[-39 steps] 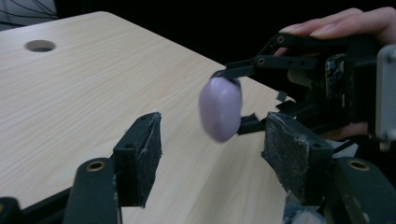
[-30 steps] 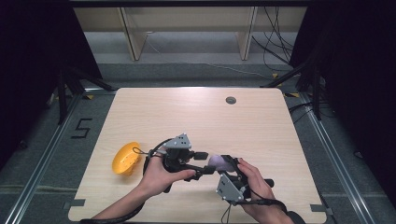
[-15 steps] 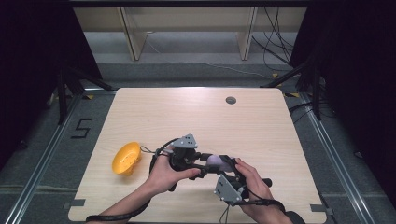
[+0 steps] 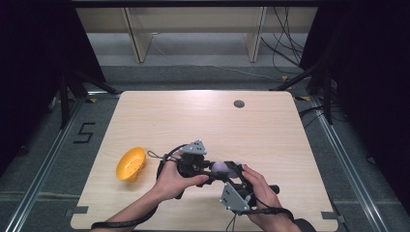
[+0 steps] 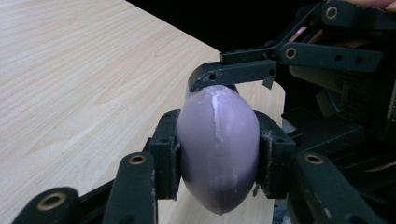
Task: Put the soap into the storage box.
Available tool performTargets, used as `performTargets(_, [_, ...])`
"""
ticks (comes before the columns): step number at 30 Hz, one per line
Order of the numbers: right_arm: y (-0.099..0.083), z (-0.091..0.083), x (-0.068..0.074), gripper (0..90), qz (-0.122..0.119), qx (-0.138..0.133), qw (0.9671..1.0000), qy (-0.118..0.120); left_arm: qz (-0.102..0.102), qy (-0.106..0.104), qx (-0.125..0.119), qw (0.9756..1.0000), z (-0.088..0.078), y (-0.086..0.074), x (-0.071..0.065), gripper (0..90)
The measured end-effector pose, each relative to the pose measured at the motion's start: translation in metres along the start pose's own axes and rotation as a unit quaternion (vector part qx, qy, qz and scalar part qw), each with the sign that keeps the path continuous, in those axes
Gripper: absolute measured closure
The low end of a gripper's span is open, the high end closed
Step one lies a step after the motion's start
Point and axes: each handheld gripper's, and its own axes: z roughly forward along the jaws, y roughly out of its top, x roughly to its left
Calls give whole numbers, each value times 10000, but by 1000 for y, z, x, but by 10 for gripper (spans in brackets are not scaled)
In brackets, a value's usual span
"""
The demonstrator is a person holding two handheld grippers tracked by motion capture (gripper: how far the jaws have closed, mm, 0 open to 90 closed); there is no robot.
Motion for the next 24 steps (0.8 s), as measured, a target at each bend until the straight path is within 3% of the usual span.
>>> performTargets(3, [1, -1, 0, 503, 41, -12, 10000, -6, 65, 32, 11, 10000, -1, 1, -1, 583])
performTargets(5, [1, 0, -1, 502, 52, -28, 10000, 17, 55, 182, 28, 9998, -1, 1, -4, 585])
performTargets(7, [1, 1, -2, 498, 103, 23, 9999, 51, 178, 220, 12, 9996, 0, 1, -4, 586])
performTargets(10, [0, 2, -3, 386, 124, 44, 9999, 35, 158, 382, -34, 9991, 2, 0, -4, 586])
performTargets(11, [0, 1, -3, 364, 170, 61, 9998, 24, 149, 334, -45, 9993, 1, 0, -2, 586])
performTargets(13, [-2, 2, -5, 321, 3, 72, 10000, -55, 134, 346, -110, 9993, 0, 0, -1, 586])
performTargets(14, [-3, 1, -4, 309, 101, 104, 9999, -84, 120, 413, -153, 9990, 0, -1, -2, 586])
performTargets(15, [-5, 1, -5, 299, 72, 103, 9998, -124, 181, 506, -127, 9985, -2, 0, -2, 586])
performTargets(17, [-7, 0, -8, 293, 21, 73, 9999, -153, 111, 621, -213, 9978, -2, 0, -2, 586])
performTargets(18, [-8, -1, -9, 293, 7, 82, 9998, -157, 134, 776, -240, 9966, -5, 0, -1, 586])
performTargets(20, [-8, -2, -9, 293, 8, 89, 9998, -175, 176, 855, -217, 9959, -7, 1, 0, 586])
performTargets(21, [-10, -3, -9, 294, 170, 111, 9997, -164, 124, 856, -225, 9960, -9, 0, 1, 586])
performTargets(24, [-13, -4, -11, 298, 103, 122, 9997, -166, 159, 1108, -302, 9933, -13, 0, 3, 587])
